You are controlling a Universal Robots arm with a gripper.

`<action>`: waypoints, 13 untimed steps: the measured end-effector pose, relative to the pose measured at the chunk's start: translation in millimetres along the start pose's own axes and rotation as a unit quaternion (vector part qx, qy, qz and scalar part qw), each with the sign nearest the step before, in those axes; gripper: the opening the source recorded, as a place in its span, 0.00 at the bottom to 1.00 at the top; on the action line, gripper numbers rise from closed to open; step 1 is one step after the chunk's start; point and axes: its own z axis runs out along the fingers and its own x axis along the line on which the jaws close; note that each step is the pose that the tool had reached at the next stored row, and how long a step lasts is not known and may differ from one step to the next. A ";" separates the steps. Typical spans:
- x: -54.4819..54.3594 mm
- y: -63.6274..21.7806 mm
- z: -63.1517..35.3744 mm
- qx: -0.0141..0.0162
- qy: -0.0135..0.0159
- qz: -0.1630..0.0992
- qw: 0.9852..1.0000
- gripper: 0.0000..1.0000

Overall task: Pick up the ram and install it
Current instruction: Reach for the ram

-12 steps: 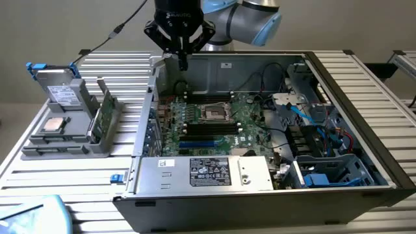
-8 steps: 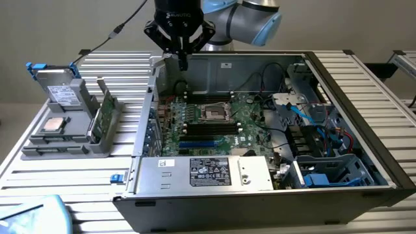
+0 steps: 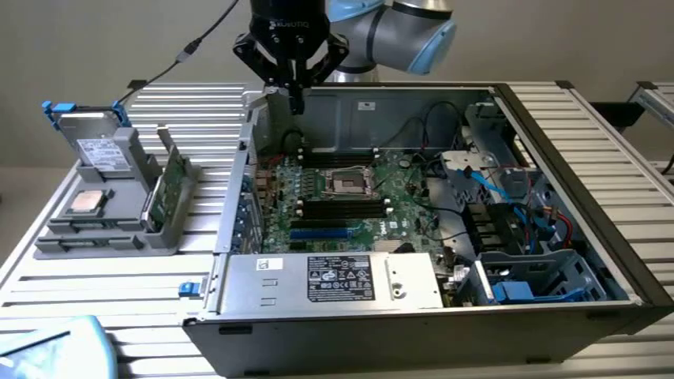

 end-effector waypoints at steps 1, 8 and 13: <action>3.7 0.4 -0.1 0.000 0.000 0.000 1.000 0.11; 36.0 2.7 0.1 -0.001 0.000 0.000 1.000 0.11; 63.7 3.6 1.8 -0.002 0.001 0.000 1.000 0.11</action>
